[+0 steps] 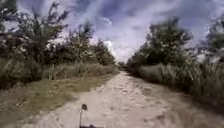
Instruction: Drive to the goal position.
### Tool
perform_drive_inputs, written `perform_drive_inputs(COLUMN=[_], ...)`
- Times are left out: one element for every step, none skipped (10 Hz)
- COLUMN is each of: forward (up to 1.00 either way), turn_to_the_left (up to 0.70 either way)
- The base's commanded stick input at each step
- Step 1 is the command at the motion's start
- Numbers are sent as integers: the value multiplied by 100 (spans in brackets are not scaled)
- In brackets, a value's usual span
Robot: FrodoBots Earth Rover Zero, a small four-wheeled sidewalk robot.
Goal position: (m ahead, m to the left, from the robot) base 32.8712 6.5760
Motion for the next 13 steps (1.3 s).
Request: perform_drive_inputs(forward=[100,100,100,100,100,100,100,100,100,100,100,100,100], turn_to_the_left=[0,0,0,0,-8,-9,0,0,0,-2,-22,-37,-39])
